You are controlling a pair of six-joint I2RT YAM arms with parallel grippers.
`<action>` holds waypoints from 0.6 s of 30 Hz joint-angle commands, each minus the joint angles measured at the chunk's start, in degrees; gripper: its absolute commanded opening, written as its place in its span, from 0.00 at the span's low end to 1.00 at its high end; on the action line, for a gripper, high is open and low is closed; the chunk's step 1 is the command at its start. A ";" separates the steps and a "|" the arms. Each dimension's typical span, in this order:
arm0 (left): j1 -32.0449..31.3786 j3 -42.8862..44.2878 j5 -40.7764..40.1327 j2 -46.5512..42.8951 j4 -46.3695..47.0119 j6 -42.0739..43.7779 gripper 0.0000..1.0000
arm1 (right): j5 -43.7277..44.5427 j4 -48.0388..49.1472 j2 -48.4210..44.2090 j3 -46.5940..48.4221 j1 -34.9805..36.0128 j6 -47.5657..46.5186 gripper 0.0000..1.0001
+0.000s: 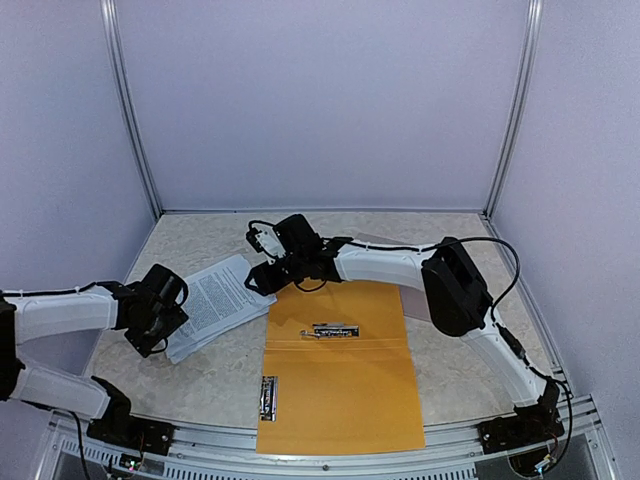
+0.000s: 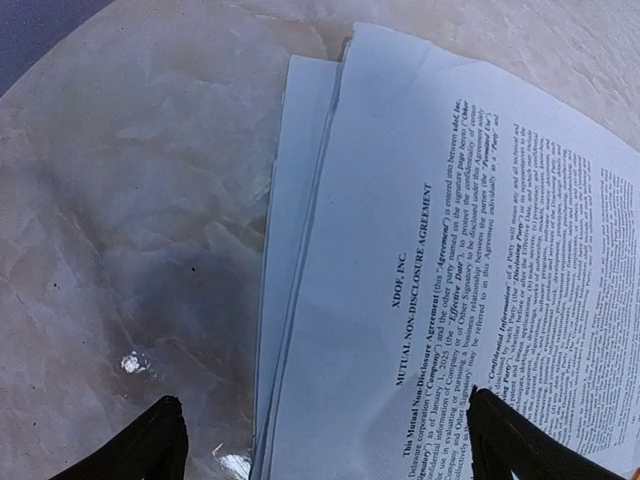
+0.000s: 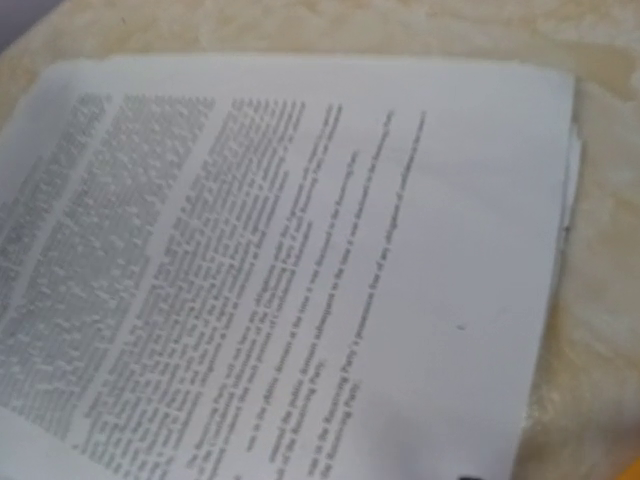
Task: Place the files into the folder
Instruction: Adjust the file at the center of the board.
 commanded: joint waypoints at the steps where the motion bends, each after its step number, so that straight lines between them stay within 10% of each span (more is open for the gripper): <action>1: 1.18 -0.98 0.69 1.63 3.41 -0.57 0.93 | -0.92 -1.15 4.53 3.82 -0.23 0.56 0.59; 18: 1.29 -3.16 3.44 3.94 7.29 -0.41 0.91 | 5.07 1.74 3.65 0.19 -0.68 -1.23 0.63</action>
